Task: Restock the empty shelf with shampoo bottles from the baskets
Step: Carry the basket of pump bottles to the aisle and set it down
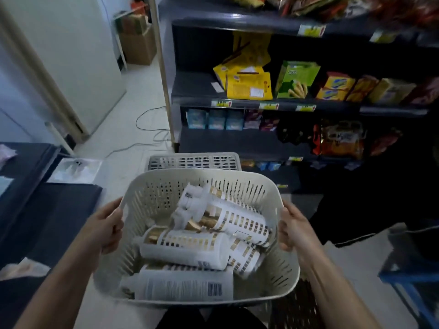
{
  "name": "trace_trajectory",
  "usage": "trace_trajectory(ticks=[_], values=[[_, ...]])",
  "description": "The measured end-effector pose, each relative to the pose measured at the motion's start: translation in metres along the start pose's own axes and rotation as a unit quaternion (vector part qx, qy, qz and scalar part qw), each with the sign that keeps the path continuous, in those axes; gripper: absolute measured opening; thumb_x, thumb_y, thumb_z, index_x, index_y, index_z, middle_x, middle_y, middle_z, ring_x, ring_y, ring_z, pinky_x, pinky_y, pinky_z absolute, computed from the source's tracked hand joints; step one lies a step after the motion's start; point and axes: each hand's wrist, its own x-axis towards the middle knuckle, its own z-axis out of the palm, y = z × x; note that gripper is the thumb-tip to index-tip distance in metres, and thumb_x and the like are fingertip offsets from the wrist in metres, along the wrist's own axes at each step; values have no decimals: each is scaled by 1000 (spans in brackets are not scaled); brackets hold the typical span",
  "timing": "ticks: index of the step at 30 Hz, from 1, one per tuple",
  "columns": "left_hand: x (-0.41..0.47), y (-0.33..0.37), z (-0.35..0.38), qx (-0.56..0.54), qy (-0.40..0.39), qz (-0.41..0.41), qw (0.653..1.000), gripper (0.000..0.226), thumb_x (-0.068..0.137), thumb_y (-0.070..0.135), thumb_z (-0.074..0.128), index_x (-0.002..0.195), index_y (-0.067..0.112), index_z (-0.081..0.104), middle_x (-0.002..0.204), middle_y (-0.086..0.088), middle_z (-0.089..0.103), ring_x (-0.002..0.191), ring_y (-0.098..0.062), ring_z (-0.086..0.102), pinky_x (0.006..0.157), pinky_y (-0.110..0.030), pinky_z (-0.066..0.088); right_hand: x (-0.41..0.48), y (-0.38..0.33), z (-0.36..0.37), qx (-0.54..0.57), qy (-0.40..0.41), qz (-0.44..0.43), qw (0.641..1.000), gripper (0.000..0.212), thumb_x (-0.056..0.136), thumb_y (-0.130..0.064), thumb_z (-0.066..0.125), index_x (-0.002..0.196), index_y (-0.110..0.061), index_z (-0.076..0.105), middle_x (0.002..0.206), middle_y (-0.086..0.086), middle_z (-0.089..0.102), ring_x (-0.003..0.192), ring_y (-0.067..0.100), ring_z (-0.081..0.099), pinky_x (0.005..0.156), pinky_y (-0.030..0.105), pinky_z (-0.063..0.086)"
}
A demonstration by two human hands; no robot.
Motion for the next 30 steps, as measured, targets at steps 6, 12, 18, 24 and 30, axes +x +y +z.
trace_trajectory(ticks=[6, 12, 18, 24, 30], values=[[80, 40, 48, 28, 6, -12, 1000, 27, 103, 26, 41, 126, 18, 51, 56, -3, 31, 27, -6, 25, 37, -12, 23, 78, -36, 2, -31, 48, 16, 998, 25, 107, -29, 35, 114, -17, 55, 39, -8, 38, 36, 9, 31, 44, 26, 24], [171, 83, 84, 81, -14, -31, 996, 20, 101, 27, 44, 101, 9, 50, 58, -4, 34, 25, -5, 26, 35, -11, 22, 145, -60, 22, -26, 83, 39, 995, 23, 107, -30, 34, 98, -17, 52, 39, -8, 39, 34, 10, 32, 43, 25, 25], [267, 124, 116, 156, -37, -27, 987, 21, 101, 26, 45, 94, 9, 55, 58, -4, 37, 30, -7, 28, 34, -12, 21, 196, -67, 53, -2, 157, 65, 986, 21, 106, -30, 35, 109, -18, 52, 47, -3, 42, 38, 13, 34, 43, 25, 28], [370, 162, 162, 259, -79, 14, 962, 21, 99, 28, 43, 105, 12, 56, 65, -6, 45, 47, -16, 33, 44, -19, 25, 233, -58, 86, 44, 219, 129, 966, 28, 105, -34, 35, 94, -15, 52, 61, 2, 43, 42, 15, 39, 44, 24, 30], [439, 175, 214, 334, -138, 23, 932, 21, 99, 28, 39, 97, 12, 53, 64, -7, 42, 50, -18, 32, 50, -25, 23, 250, -55, 109, 102, 238, 203, 944, 32, 107, -37, 31, 86, -19, 46, 68, 1, 44, 56, 15, 39, 47, 27, 34]])
